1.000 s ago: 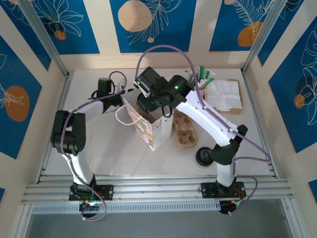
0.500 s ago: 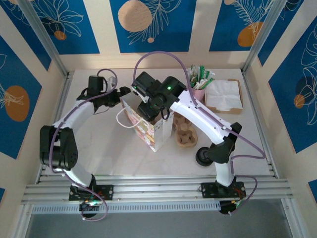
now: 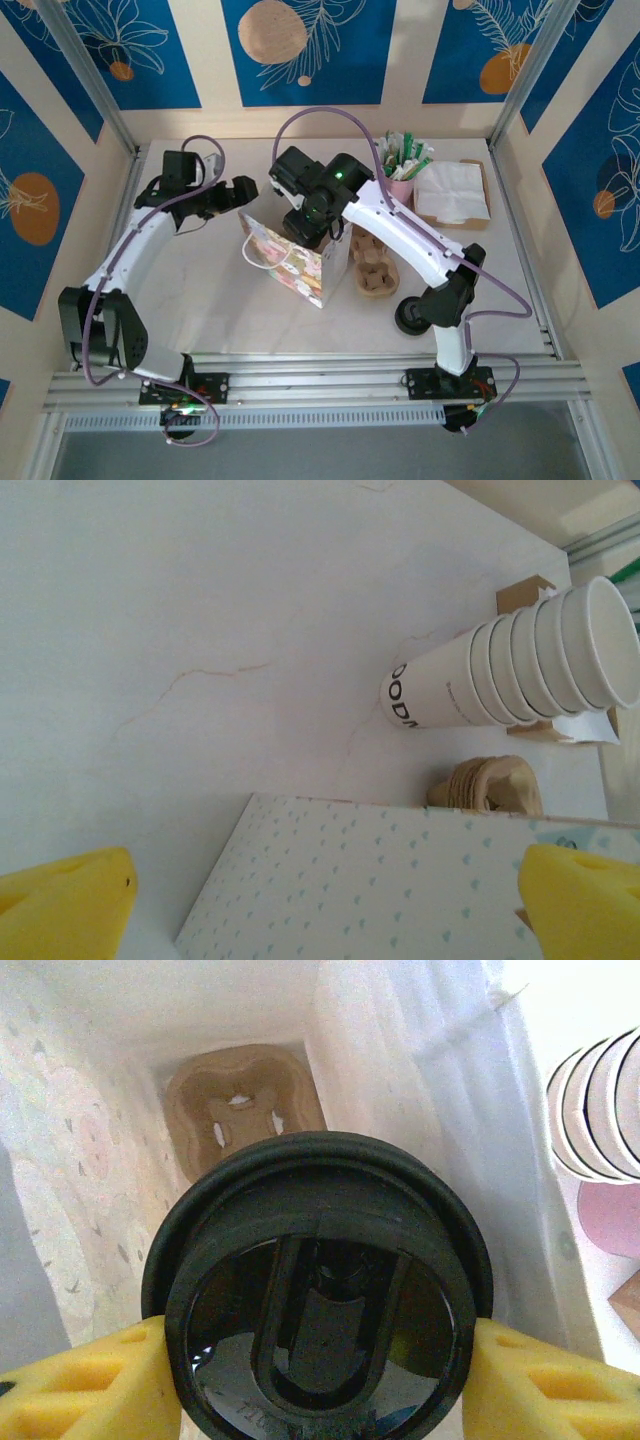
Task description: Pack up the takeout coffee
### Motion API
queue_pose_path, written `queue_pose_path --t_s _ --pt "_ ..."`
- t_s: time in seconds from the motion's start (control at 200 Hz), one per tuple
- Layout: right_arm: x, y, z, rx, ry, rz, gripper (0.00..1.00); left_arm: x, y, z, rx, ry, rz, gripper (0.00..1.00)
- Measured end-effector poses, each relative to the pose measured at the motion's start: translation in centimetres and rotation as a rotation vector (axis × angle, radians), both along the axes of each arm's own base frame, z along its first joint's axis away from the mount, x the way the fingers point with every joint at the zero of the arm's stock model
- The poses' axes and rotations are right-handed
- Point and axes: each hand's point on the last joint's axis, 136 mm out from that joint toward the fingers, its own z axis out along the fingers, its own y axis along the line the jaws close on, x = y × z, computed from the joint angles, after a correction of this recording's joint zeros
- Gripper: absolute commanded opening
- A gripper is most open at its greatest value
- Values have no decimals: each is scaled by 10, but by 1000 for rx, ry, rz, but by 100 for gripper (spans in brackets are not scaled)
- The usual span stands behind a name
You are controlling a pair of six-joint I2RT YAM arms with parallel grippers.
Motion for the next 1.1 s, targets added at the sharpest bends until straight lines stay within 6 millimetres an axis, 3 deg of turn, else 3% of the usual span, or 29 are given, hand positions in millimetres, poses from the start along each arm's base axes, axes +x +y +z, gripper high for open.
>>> queue_pose_path --t_s 0.38,0.78,1.1 --pt "-5 -2 -6 -14 39 47 60 -14 8 13 69 -14 -16 100" --pt "-9 -4 -9 -41 62 133 60 -31 9 77 55 -141 -43 100" --pt "-8 -13 -20 -88 100 134 60 -55 -6 96 -17 -163 -146 100"
